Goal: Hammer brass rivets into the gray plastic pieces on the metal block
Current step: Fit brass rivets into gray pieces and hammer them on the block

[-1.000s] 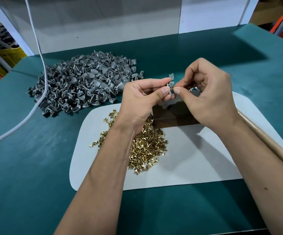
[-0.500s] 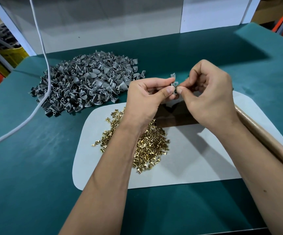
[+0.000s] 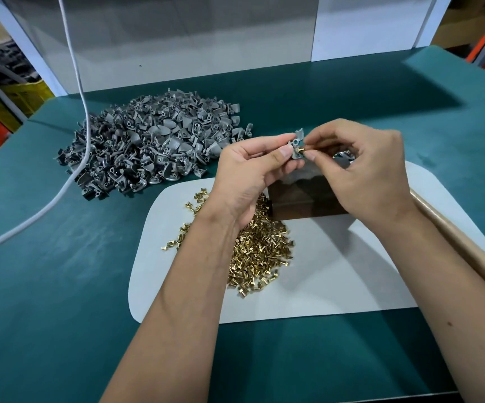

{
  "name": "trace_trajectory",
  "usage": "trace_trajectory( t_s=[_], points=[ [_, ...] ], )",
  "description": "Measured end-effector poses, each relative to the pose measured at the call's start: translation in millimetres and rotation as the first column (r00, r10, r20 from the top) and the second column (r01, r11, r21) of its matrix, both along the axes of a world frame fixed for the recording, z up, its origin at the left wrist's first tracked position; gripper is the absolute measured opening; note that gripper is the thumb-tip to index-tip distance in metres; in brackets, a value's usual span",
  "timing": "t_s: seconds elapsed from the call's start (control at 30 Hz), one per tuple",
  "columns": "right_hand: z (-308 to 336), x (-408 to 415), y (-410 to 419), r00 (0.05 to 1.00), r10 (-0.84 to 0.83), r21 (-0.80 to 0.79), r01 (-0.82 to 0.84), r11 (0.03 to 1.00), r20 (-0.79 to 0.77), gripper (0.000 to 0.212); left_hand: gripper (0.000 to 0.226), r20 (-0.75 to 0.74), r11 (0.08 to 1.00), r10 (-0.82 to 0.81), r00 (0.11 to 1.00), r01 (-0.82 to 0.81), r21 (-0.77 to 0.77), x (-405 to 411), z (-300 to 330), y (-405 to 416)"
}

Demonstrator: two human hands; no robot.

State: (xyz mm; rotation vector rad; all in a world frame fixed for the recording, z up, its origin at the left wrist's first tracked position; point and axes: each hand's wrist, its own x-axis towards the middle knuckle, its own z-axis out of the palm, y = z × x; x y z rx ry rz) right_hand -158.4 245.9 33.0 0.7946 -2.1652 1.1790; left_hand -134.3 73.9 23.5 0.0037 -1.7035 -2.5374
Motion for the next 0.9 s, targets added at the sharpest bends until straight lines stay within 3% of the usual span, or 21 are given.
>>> trace_trajectory(
  t_s=[0.23, 0.37, 0.67, 0.9],
  points=[
    [3, -1, 2, 0.996, 0.018, 0.083, -0.010, 0.996, -0.088, 0.005, 0.017, 0.006, 1.000, 0.005, 1.000, -0.005, -0.013, 2, 3, 4],
    [2, -1, 1, 0.997, -0.045, 0.059, 0.048, 0.997, -0.058, 0.003, 0.016, -0.081, 0.988, 0.119, 0.990, -0.126, -0.088, 1, 1, 12],
    [0, 2, -6, 0.984, -0.146, -0.056, 0.152, 0.987, 0.105, 0.006, 0.026, -0.229, 0.890, 0.235, 0.945, -0.304, -0.340, -2, -7, 26],
    [2, 7, -12, 0.978, -0.180, -0.072, 0.189, 0.979, 0.109, 0.007, 0.012, -0.294, 0.797, 0.305, 0.906, -0.412, -0.441, -3, -8, 28]
  ],
)
